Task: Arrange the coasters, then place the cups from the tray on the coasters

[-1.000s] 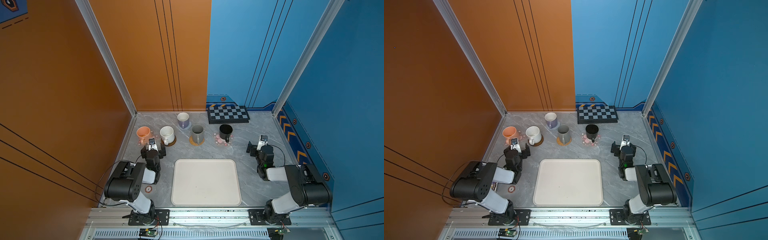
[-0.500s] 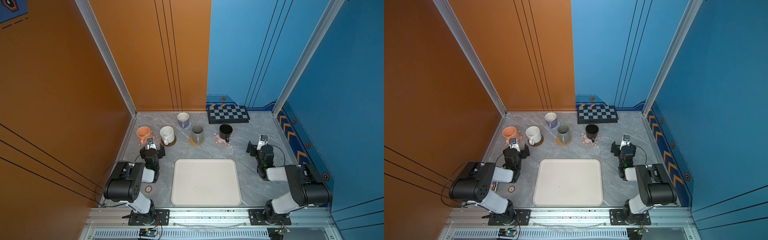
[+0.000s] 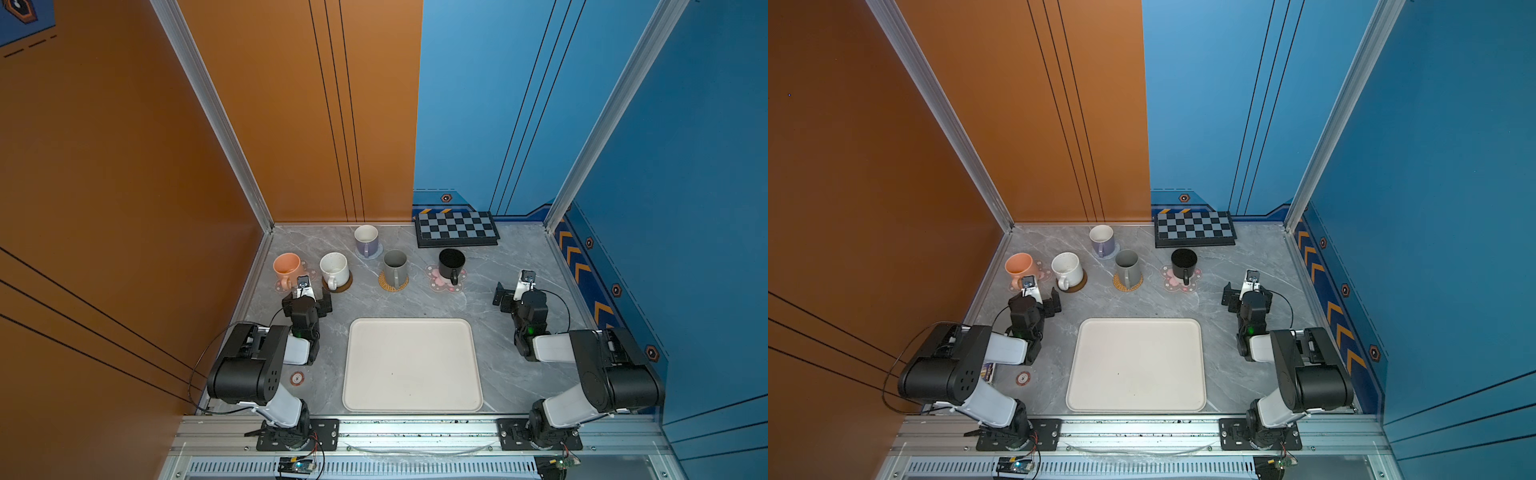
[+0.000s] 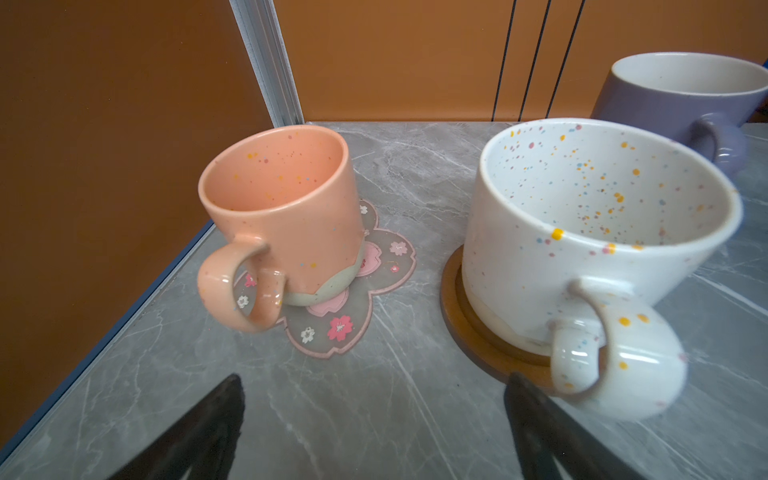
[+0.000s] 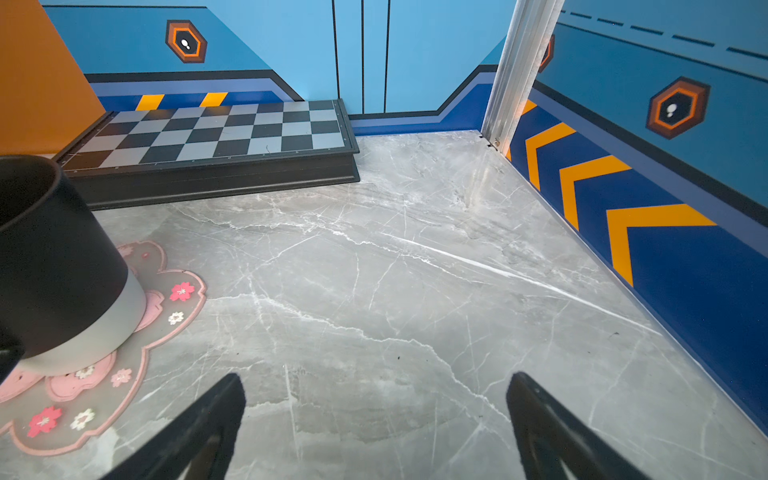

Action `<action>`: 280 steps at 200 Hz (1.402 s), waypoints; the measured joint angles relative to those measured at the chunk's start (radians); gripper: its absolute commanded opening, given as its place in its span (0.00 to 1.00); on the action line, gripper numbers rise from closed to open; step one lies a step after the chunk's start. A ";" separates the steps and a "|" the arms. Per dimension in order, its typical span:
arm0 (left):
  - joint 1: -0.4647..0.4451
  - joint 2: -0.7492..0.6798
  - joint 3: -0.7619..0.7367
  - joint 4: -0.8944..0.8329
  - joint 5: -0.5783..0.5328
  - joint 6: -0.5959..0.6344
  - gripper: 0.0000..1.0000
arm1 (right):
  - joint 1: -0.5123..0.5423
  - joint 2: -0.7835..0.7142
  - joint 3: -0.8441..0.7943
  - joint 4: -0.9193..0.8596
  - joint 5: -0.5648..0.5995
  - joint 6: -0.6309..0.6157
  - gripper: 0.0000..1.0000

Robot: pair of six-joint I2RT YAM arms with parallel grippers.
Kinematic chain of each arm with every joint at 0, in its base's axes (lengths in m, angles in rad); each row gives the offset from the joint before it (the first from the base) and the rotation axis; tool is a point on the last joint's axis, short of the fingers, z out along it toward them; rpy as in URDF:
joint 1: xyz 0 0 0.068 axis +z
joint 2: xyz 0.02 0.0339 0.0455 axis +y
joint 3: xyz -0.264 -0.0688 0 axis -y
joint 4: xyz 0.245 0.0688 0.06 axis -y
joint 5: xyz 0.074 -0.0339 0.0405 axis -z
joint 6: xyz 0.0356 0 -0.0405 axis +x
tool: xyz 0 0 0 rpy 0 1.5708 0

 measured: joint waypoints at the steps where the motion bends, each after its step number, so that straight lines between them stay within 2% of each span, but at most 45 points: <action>1: 0.000 0.000 0.000 0.000 0.000 0.000 0.98 | 0.000 0.000 0.000 0.000 0.000 0.000 1.00; 280: -0.027 0.000 0.024 -0.037 0.011 0.038 0.98 | 0.000 0.000 0.000 0.000 0.000 0.000 1.00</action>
